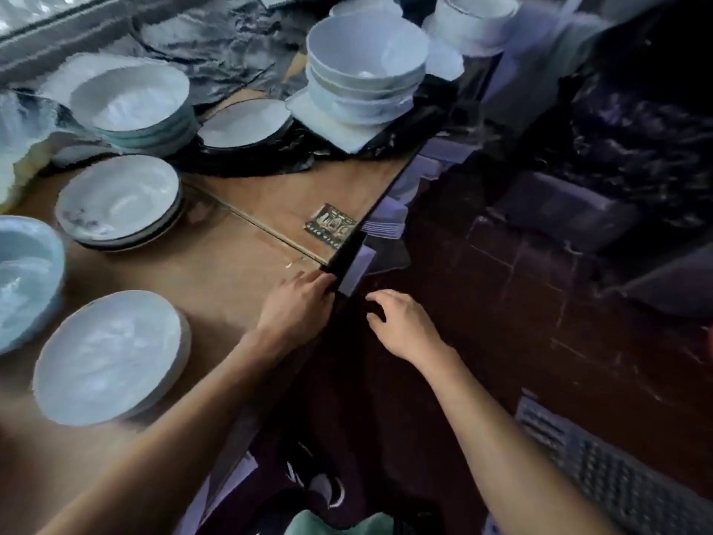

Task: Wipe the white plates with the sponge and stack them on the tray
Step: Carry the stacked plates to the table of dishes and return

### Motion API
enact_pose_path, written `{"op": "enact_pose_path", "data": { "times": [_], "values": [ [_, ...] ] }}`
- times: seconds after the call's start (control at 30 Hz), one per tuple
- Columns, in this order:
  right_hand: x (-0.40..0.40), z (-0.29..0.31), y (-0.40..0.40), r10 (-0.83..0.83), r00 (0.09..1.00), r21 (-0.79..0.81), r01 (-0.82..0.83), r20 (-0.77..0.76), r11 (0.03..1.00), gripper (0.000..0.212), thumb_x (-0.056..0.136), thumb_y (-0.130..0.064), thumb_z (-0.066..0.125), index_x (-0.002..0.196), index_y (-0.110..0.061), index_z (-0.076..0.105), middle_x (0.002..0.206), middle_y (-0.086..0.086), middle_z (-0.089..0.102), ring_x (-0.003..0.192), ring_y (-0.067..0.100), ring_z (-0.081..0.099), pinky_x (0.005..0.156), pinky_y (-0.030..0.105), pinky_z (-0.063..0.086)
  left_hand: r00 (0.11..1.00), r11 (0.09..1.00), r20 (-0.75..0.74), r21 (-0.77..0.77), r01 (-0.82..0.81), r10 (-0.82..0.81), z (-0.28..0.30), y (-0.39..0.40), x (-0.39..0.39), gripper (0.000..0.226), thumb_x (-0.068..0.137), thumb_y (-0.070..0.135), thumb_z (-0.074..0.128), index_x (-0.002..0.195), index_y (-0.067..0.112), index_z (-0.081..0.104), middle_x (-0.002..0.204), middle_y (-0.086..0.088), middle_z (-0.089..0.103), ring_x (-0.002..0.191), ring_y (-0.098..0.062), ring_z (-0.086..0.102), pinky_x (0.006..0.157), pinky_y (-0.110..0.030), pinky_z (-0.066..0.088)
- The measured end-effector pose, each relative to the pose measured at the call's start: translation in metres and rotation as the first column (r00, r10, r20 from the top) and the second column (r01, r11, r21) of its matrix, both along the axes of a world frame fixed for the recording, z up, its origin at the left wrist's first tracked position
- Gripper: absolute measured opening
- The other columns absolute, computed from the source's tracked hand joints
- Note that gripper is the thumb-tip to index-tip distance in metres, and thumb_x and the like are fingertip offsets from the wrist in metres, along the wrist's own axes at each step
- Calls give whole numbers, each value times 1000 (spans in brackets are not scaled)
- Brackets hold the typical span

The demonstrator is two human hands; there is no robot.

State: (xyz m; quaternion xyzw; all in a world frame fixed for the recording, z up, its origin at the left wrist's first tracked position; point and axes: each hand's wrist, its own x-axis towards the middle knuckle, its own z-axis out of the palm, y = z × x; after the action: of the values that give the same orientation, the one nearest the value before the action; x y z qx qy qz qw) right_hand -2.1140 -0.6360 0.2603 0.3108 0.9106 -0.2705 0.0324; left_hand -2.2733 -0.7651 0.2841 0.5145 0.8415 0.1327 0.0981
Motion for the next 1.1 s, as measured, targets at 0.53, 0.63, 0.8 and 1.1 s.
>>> {"op": "enact_pose_path", "data": {
  "times": [0.53, 0.63, 0.8, 1.1],
  "values": [
    [466, 21, 94, -594, 800, 170, 576, 81, 799, 42, 96, -25, 52, 137, -25, 55, 141, -4, 56, 127, 25, 51, 104, 43, 43, 764, 753, 5, -165, 637, -645, 25, 228, 411, 40, 100, 40, 49, 137, 28, 58, 137, 0, 63, 125, -26, 59, 104, -44, 46],
    [539, 22, 98, -679, 722, 199, 651, 136, 732, 41, 98, -34, 49, 139, -27, 53, 144, -5, 54, 131, 23, 47, 107, 42, 40, 679, 667, -14, -201, 717, -734, 25, 257, 483, 40, 102, 42, 47, 139, 30, 56, 141, -2, 60, 128, -28, 56, 106, -43, 44],
    [644, 17, 95, -811, 563, 163, 795, 161, 584, 42, 99, -36, 47, 139, -25, 52, 145, -5, 53, 130, 24, 47, 108, 42, 41, 488, 480, -39, -268, 835, -872, 19, 296, 591, 42, 102, 43, 44, 140, 29, 53, 143, -8, 58, 130, -31, 54, 107, -44, 43],
    [794, 10, 116, -923, 305, 85, 940, 234, 332, 44, 97, -23, 48, 141, -25, 51, 144, 3, 54, 123, 29, 57, 100, 43, 50, 178, 171, 7, -235, 957, -984, -11, 387, 764, 40, 103, 42, 44, 138, 28, 56, 141, -4, 61, 124, -28, 60, 101, -49, 48]
  ]
}}
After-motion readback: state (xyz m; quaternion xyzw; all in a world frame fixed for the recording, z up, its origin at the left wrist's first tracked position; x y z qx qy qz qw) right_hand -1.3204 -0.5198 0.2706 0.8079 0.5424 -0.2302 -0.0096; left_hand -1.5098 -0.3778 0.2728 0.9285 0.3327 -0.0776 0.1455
